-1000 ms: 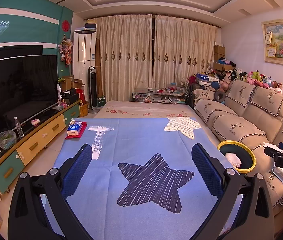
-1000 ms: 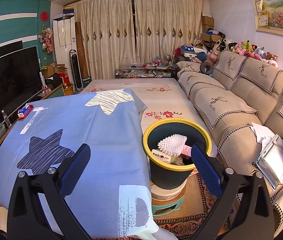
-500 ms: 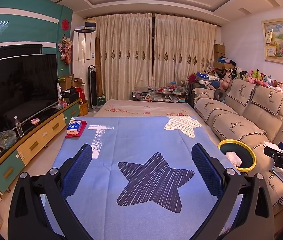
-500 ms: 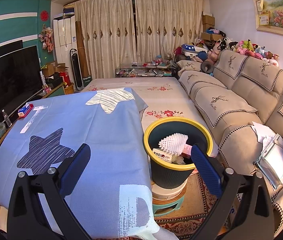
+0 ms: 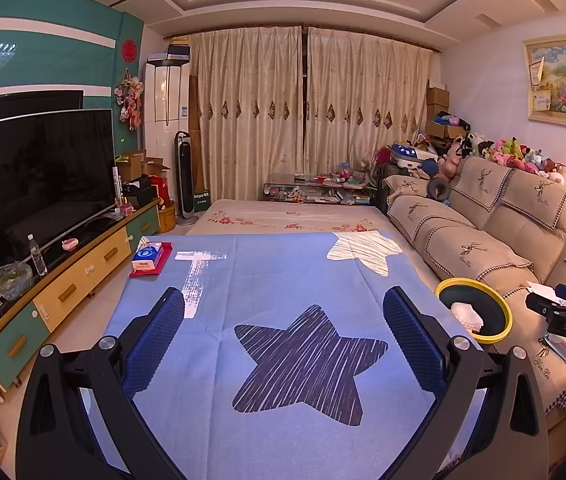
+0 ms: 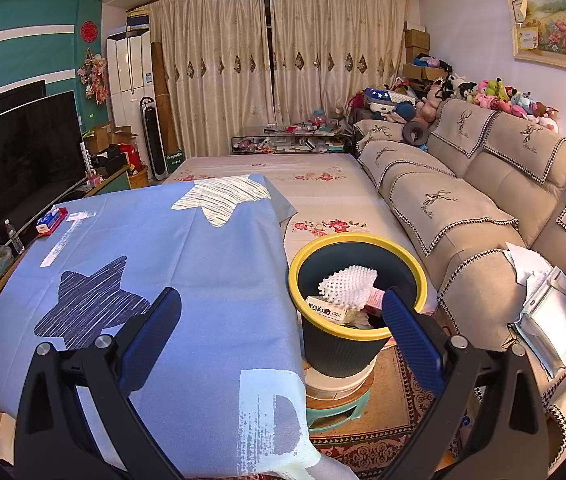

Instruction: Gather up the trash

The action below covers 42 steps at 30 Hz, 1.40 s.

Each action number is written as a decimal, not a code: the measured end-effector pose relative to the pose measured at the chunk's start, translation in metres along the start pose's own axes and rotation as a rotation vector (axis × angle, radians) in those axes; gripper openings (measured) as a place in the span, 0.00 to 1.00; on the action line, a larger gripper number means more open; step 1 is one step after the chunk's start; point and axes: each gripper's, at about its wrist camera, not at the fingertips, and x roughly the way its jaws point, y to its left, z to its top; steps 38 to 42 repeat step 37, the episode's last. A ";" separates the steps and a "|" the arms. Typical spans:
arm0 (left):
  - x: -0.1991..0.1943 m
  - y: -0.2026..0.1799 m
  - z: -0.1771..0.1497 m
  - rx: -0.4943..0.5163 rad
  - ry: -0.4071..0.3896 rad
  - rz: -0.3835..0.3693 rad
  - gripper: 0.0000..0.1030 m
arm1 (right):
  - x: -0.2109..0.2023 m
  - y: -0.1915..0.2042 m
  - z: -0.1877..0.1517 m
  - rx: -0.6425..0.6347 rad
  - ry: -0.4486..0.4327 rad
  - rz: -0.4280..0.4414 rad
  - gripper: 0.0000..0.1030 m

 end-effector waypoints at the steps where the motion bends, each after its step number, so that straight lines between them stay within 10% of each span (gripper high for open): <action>1: 0.000 0.000 0.000 0.000 0.000 -0.001 0.95 | 0.000 0.000 0.000 0.000 0.000 -0.001 0.93; 26: 0.018 0.005 0.002 -0.019 0.032 -0.038 0.95 | 0.008 0.011 -0.008 -0.004 0.027 0.007 0.93; 42: 0.132 0.046 0.003 -0.001 0.197 0.082 0.95 | 0.066 0.049 0.023 -0.079 0.116 0.091 0.93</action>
